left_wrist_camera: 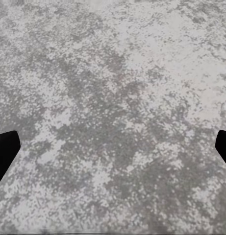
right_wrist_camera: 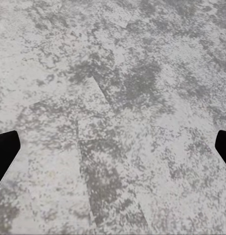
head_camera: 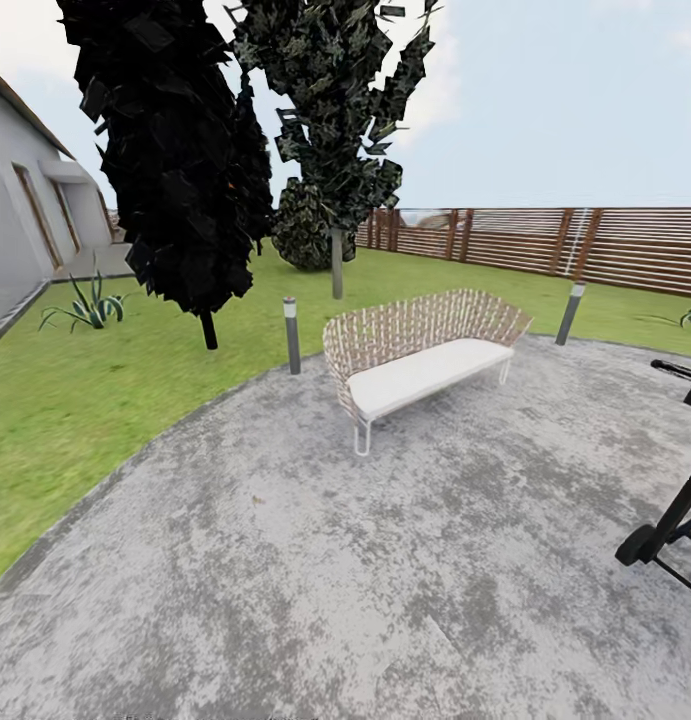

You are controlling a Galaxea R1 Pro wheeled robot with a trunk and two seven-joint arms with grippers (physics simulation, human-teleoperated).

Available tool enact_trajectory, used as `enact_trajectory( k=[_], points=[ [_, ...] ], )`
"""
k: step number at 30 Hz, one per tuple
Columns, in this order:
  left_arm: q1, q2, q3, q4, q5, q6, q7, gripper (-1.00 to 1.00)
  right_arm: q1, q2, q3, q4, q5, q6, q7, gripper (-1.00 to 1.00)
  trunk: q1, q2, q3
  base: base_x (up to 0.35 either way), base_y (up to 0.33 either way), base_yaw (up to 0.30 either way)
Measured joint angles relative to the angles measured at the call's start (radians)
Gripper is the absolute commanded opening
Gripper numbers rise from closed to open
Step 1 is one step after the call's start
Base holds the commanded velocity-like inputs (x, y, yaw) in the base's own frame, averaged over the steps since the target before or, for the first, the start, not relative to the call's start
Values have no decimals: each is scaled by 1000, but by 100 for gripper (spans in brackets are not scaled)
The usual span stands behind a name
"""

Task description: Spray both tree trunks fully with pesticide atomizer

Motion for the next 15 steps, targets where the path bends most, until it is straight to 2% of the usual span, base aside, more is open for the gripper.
enact_trajectory(
  k=[15],
  points=[
    [0,-1,0,0,0,0,0,100,0,0,0,0,0,0,0,100,0,0,-1,0,0,299]
  ],
)
